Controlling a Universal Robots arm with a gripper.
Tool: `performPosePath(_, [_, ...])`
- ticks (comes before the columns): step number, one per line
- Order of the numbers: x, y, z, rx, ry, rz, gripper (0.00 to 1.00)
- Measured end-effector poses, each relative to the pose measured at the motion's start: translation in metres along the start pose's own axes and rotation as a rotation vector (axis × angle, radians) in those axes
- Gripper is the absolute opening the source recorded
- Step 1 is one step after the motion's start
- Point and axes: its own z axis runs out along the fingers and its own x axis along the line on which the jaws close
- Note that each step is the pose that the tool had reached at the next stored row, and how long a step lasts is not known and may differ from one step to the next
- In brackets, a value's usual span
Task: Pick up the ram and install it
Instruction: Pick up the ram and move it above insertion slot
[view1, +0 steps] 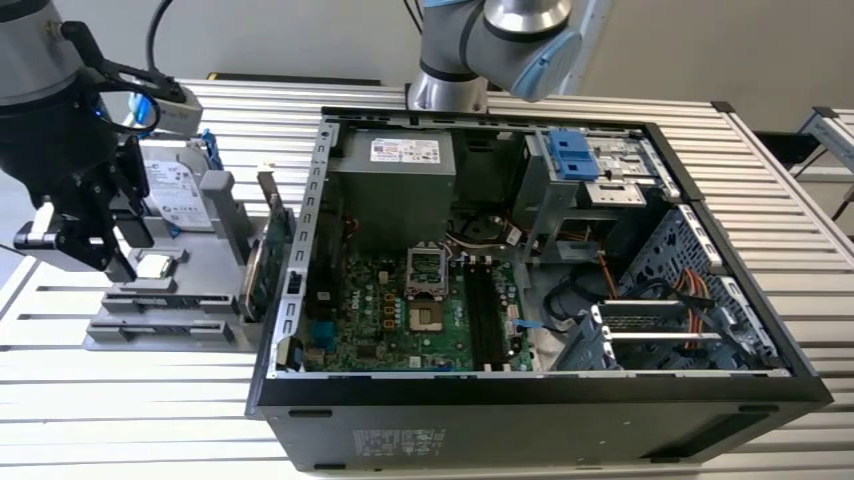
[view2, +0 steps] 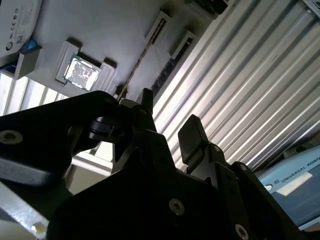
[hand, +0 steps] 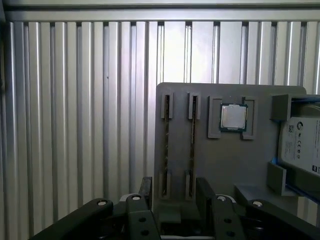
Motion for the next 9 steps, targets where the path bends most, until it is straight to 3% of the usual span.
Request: performPosePath(9, [-0.0013,0.0,0.0064,-0.0001,0.0017,0.0,1.0])
